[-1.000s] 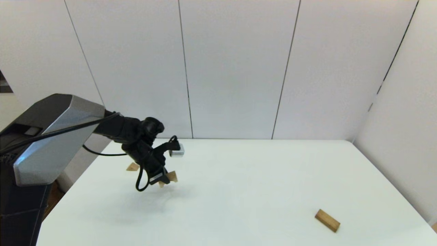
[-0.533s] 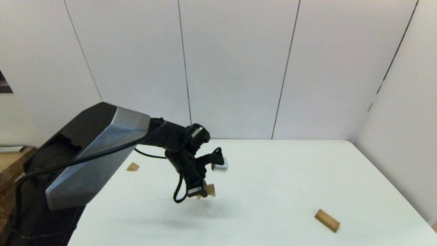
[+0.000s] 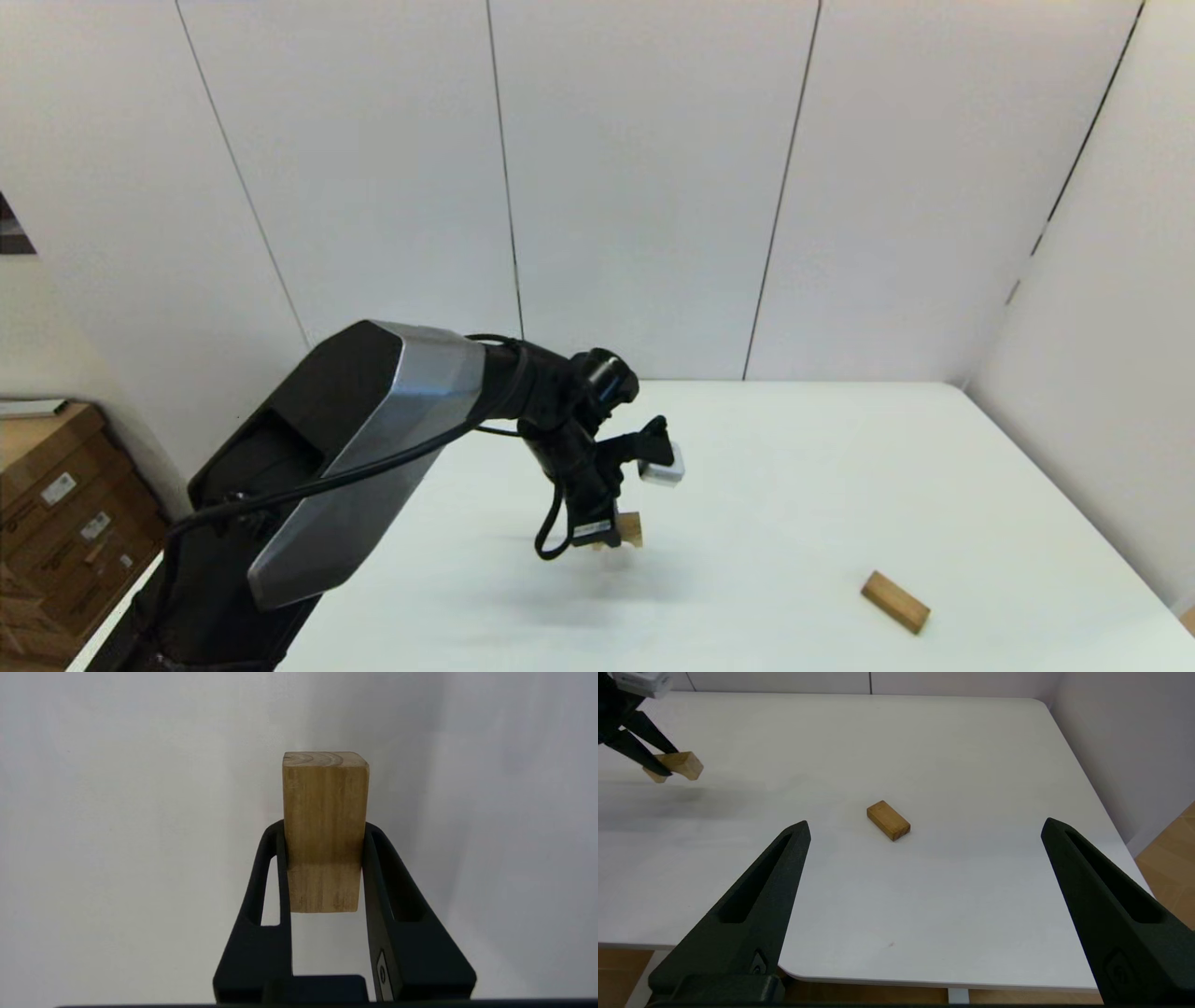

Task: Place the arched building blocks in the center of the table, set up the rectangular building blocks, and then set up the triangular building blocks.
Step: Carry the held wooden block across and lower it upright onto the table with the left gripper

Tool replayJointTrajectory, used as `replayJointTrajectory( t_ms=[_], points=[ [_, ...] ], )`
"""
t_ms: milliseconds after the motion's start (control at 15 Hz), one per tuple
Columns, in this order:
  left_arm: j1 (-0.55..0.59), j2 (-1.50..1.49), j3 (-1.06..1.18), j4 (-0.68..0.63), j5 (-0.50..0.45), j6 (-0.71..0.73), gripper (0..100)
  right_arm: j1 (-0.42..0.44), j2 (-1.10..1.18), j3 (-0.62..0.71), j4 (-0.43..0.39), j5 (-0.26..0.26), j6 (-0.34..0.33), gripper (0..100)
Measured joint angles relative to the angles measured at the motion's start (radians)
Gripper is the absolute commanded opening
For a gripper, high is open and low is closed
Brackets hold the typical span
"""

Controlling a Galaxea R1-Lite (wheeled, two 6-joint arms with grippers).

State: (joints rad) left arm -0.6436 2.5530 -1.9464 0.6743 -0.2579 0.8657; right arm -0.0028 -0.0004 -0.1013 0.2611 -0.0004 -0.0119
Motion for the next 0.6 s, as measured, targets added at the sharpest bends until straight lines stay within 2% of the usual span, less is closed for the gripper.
replayJointTrajectory(
  t_ms=[600],
  points=[
    [-0.031, 0.081, -0.032, -0.035, 0.015, 0.002, 0, 0.000, 0.000, 0.000, 0.000, 0.000, 0.000, 100]
  ],
)
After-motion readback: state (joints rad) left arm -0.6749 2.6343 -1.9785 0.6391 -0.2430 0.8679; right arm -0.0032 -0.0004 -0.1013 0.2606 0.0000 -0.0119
